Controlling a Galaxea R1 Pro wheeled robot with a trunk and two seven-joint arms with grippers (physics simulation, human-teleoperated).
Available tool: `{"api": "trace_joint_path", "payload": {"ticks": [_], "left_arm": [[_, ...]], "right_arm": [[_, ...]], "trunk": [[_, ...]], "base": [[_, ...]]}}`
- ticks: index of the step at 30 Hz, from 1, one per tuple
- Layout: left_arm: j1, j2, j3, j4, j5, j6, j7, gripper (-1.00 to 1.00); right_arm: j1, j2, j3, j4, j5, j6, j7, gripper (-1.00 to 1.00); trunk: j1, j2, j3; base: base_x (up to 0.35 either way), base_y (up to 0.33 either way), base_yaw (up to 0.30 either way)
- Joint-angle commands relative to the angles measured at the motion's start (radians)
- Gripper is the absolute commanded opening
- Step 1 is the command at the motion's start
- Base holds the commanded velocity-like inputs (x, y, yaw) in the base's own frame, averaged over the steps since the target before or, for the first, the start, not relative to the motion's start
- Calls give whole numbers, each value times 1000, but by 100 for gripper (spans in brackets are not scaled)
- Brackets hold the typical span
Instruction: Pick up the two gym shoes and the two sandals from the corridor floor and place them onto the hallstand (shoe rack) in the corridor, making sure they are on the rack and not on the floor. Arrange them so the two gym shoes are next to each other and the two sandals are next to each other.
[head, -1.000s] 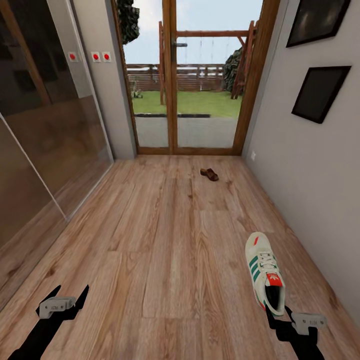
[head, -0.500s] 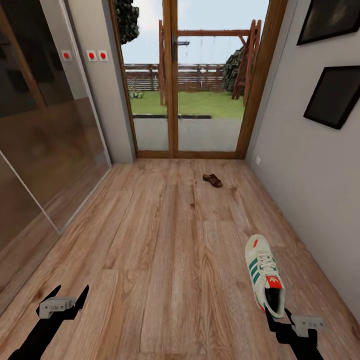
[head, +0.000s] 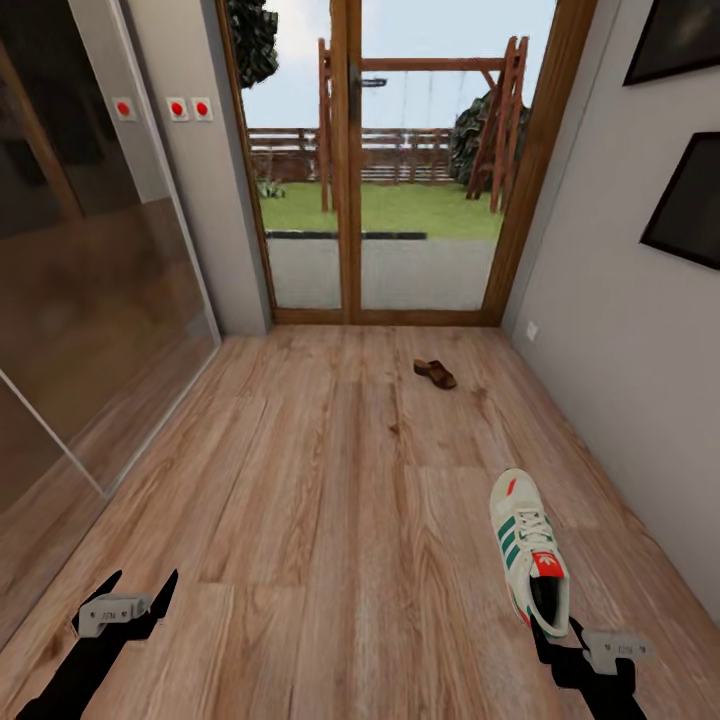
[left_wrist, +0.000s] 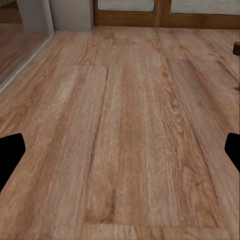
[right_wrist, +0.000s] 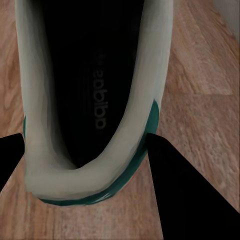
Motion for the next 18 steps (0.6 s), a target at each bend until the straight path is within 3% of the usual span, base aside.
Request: {"api": "trace_joint_path", "payload": {"ticks": [1,18], "left_arm": [[0,0,0,0,0,0,0,100],[0,0,0,0,0,0,0,100]], "right_arm": [[0,0,0,0,-2,0,-1,-100],[0,0,0,0,-1,0,-1,-100]], "trunk": [[0,0,0],[0,0,0]], "base": [[328,96,0],[328,102,0]]}}
